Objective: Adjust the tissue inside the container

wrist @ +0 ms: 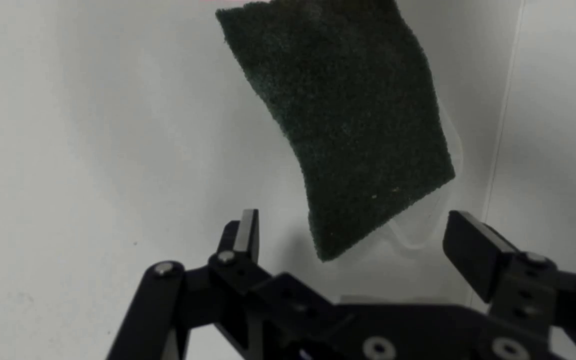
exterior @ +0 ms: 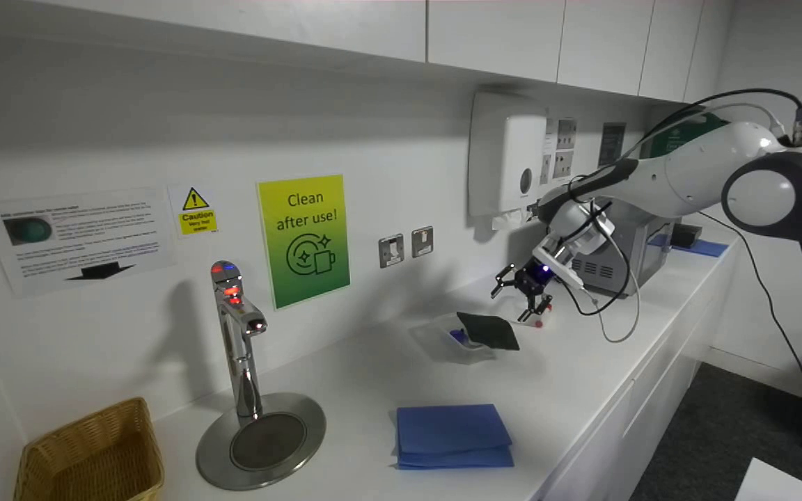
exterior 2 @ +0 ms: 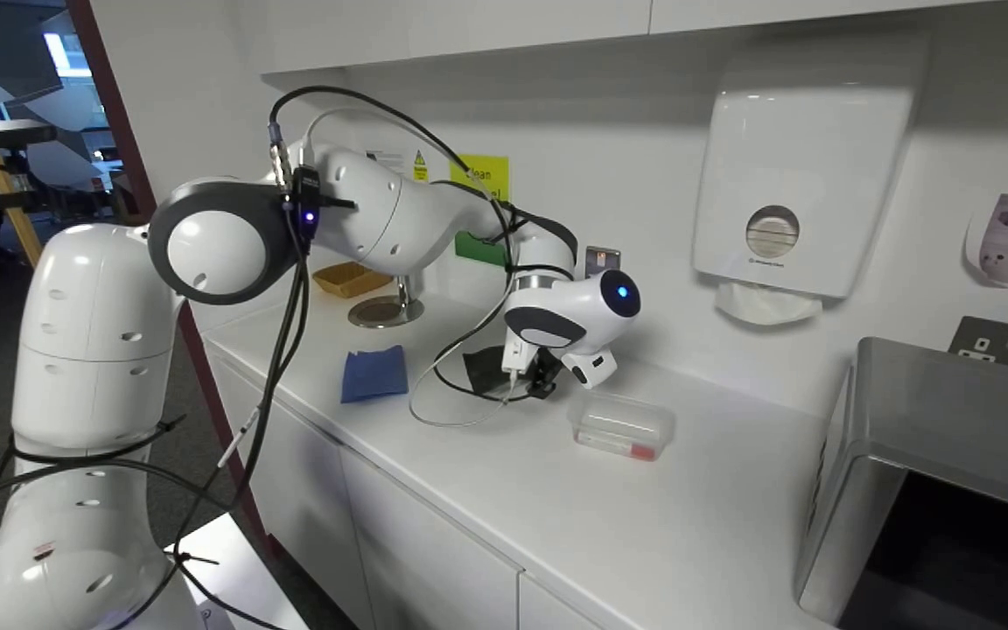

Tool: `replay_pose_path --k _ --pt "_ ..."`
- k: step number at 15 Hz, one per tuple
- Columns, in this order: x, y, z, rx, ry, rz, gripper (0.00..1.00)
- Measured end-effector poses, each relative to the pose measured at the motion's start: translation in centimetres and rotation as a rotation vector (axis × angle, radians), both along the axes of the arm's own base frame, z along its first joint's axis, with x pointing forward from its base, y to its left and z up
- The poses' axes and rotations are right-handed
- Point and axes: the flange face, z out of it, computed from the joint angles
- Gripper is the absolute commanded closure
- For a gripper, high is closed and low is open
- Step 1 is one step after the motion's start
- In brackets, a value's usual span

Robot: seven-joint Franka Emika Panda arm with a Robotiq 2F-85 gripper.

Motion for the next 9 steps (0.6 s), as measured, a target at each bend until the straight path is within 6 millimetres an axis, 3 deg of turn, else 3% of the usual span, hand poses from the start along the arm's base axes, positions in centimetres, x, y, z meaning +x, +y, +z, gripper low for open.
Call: replay_pose_path --k 9 --pt "0.2 0.8 -1.6 0.012 0.027 0.008 0.0"
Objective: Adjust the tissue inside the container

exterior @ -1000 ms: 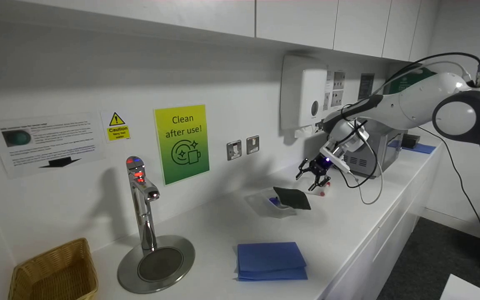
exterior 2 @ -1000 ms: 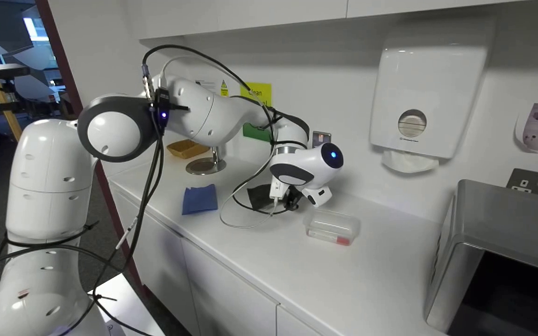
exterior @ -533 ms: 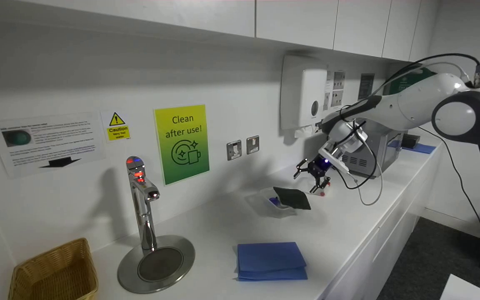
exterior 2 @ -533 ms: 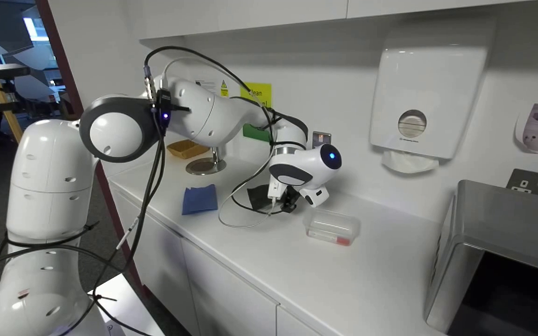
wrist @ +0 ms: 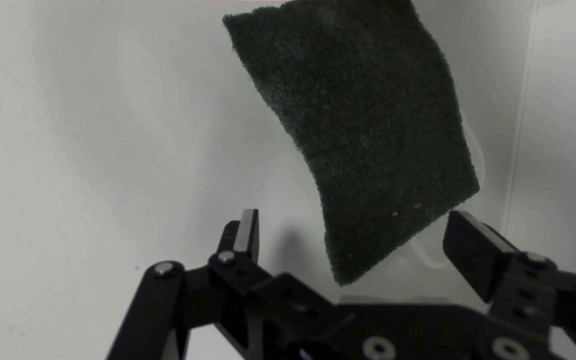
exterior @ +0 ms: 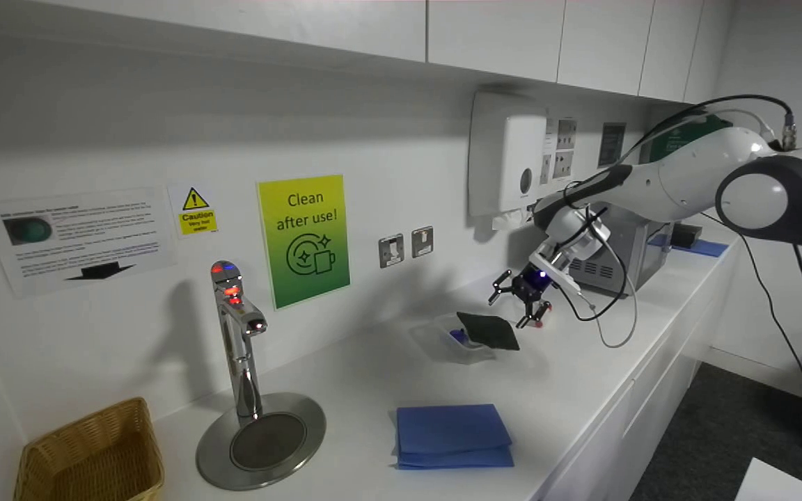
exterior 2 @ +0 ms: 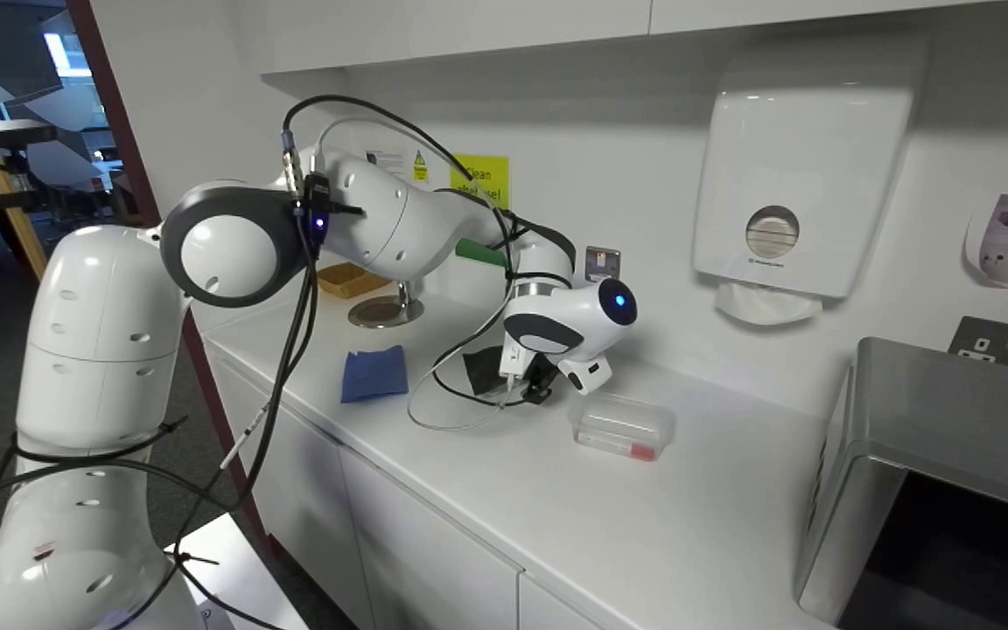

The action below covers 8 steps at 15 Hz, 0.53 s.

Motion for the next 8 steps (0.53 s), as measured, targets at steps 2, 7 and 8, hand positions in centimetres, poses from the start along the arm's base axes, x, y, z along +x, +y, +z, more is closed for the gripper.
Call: replay_pose_path --k 2,7,8 --pt "0.03 0.13 0.0 0.001 0.001 0.001 0.0" --pt "0.05 0.19 0.0 0.002 0.001 0.002 0.26" --pt "0.05 0.19 0.0 0.002 0.001 0.002 0.32"
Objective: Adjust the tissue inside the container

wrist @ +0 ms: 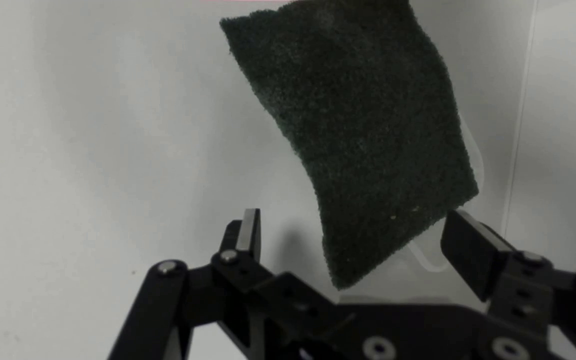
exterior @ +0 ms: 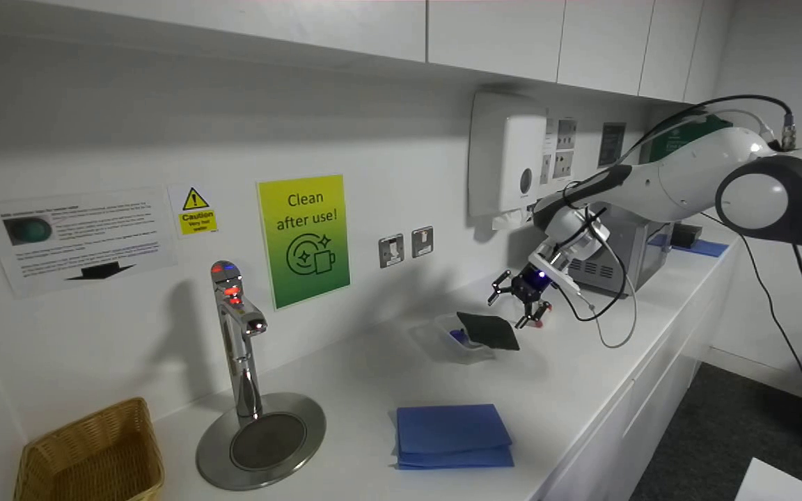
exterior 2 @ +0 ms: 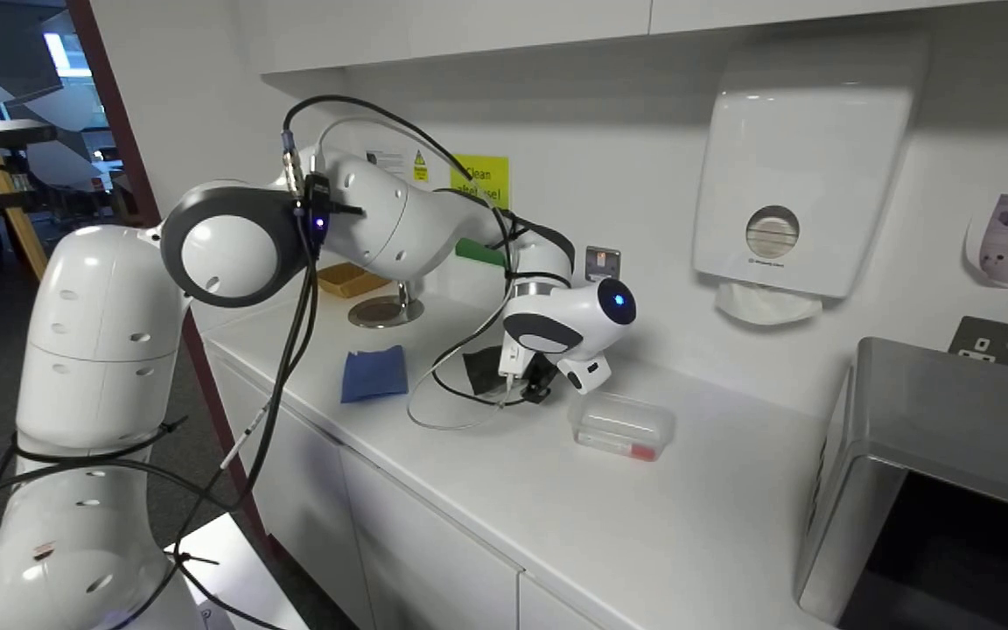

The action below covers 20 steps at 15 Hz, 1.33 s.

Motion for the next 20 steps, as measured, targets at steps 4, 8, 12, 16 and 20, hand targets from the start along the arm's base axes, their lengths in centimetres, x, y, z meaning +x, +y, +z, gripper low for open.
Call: replay_pose_path --k 4,8,12,16,20 --pt "0.0 0.0 0.0 0.0 0.0 -0.001 0.64" --pt "0.0 -0.1 0.1 0.005 -0.002 -0.006 0.94" --pt "0.0 -0.2 0.1 0.01 -0.001 -0.016 1.0" --pt "0.1 -0.2 0.3 0.019 -0.002 -0.027 0.99" --pt "0.5 -0.3 1.2 0.03 -0.025 -0.038 0.99"
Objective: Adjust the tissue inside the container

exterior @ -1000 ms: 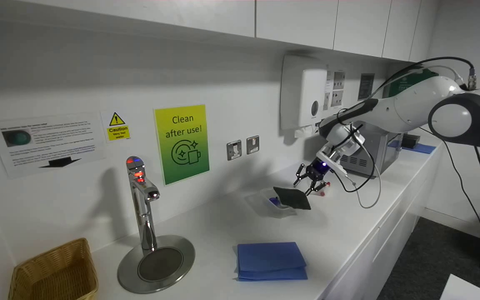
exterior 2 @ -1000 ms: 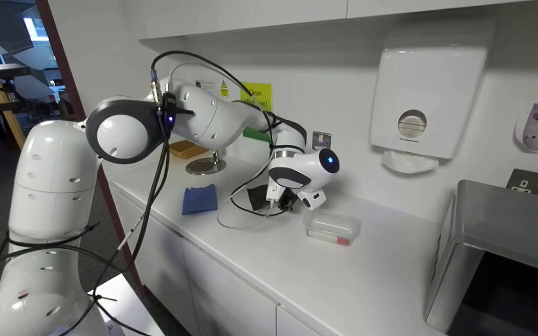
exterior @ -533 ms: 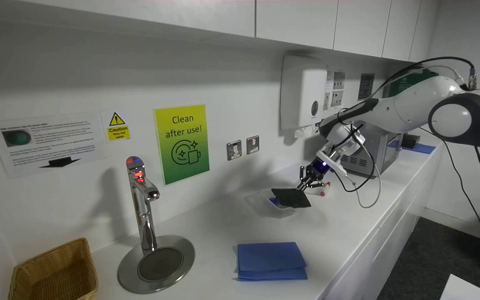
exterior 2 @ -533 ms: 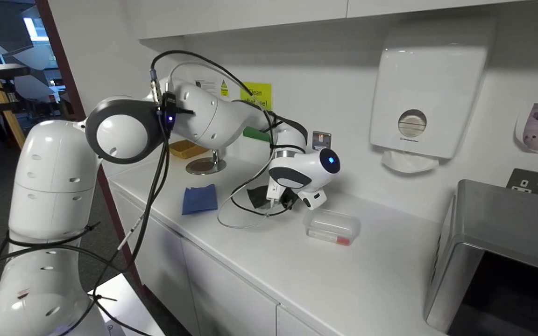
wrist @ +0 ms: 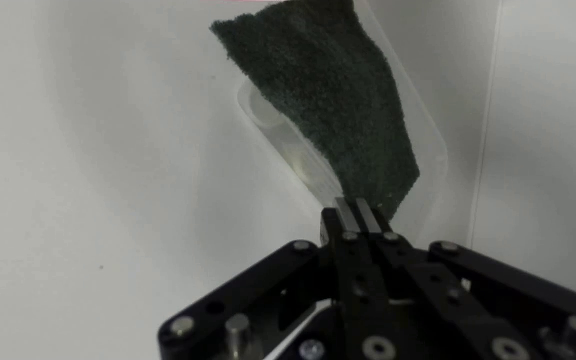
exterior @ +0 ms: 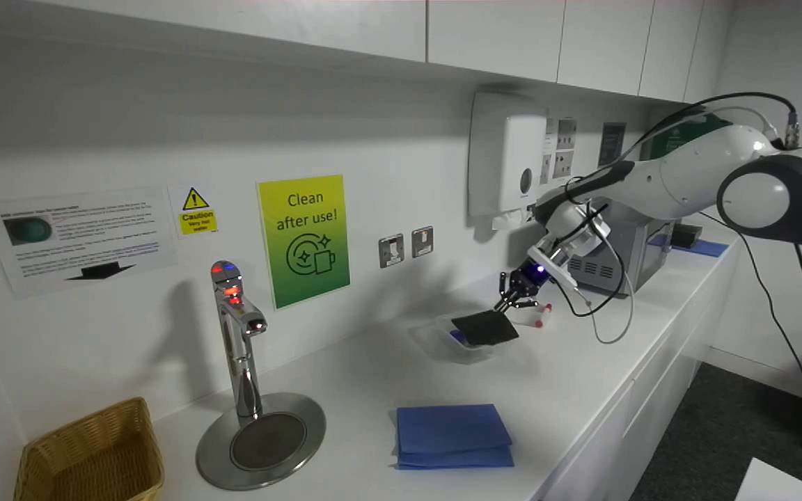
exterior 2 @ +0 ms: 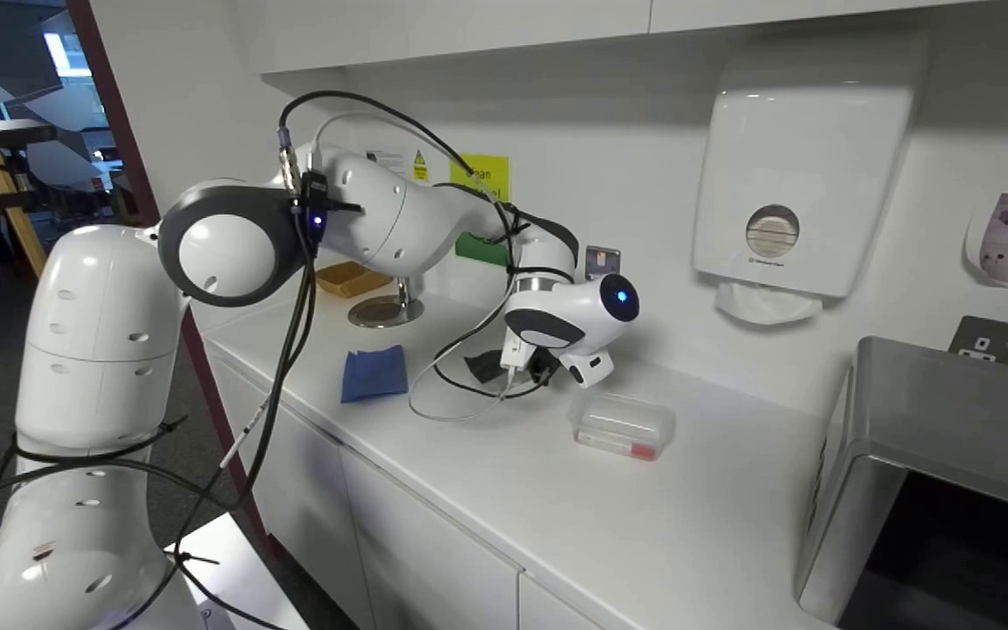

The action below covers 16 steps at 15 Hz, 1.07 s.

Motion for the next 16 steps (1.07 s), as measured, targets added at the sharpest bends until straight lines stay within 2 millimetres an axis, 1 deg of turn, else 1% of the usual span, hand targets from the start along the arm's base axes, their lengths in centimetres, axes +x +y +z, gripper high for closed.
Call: replay_pose_path --k 3,8,10,12,16 --pt "0.6 -0.1 1.7 0.005 -0.036 -0.009 0.99" --pt "1.6 -0.2 5.1 0.0 -0.104 -0.015 0.99" --pt "1.9 -0.3 6.1 -0.009 -0.121 -0.012 0.99" --pt "2.1 -0.4 6.3 -0.038 -0.12 0.004 0.99" --pt "1.9 -0.6 5.9 -0.099 -0.098 0.042 0.99"
